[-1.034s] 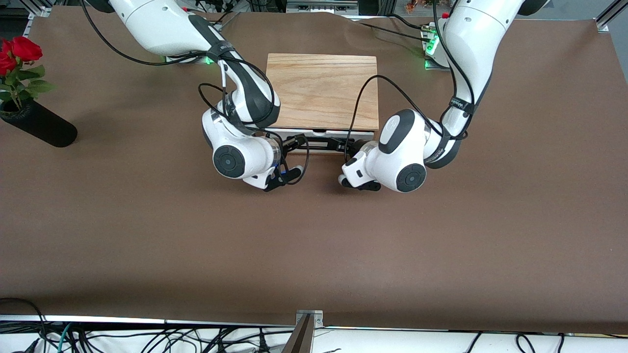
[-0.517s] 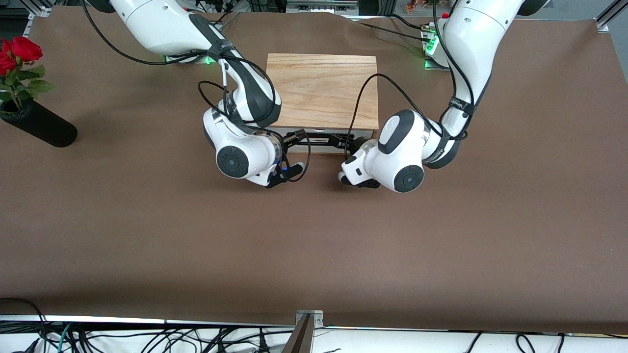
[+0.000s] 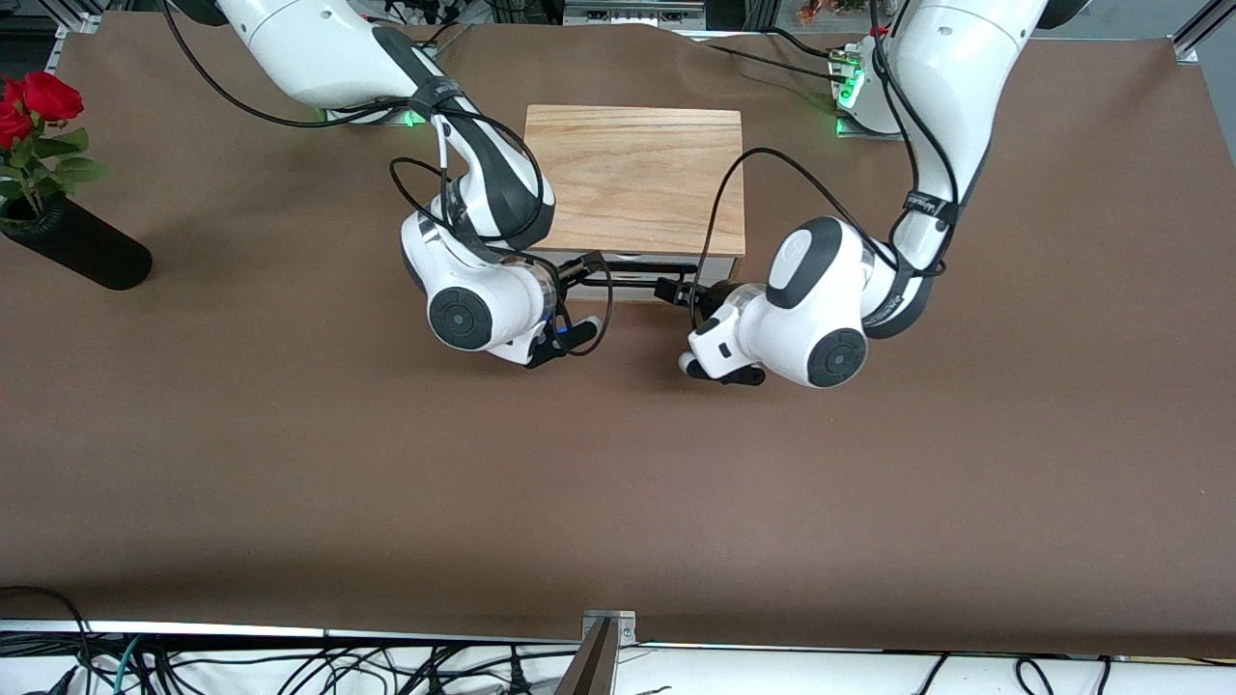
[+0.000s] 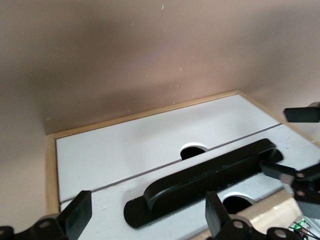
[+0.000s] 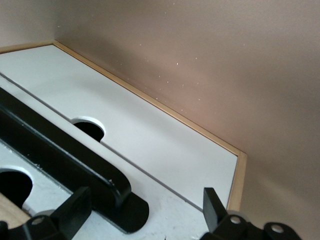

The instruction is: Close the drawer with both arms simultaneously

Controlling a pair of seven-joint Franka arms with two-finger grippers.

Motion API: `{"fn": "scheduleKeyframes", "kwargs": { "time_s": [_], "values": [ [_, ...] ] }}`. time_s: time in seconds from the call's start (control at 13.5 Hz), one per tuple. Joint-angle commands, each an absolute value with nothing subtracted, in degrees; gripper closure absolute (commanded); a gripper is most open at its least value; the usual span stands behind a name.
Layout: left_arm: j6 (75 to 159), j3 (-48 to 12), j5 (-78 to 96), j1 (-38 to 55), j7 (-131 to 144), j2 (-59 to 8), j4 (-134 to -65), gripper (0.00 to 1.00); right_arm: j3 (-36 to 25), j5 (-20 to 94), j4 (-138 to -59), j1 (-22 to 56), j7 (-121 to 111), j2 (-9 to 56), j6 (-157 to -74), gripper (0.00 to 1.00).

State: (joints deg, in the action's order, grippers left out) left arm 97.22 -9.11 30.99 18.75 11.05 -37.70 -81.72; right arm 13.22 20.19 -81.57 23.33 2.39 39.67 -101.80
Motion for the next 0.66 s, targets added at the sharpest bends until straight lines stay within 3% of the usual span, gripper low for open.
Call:
{"fn": "scheduleKeyframes", "kwargs": {
  "time_s": [0.0,0.44,0.59],
  "values": [
    [95.98,-8.70,31.38,17.23,10.63,-34.73,-79.81,0.00,13.80,21.09,-79.55,23.38,2.37,39.90,-102.56,0.00],
    [95.10,-7.91,13.23,12.57,9.93,-27.34,-77.96,0.00,13.45,20.74,-73.93,20.93,2.20,39.29,-103.18,0.00],
    [95.27,-7.91,9.15,11.00,9.93,-27.25,-73.07,0.00,12.49,18.82,-71.90,19.34,2.20,39.11,-103.18,0.00]
  ]
}}
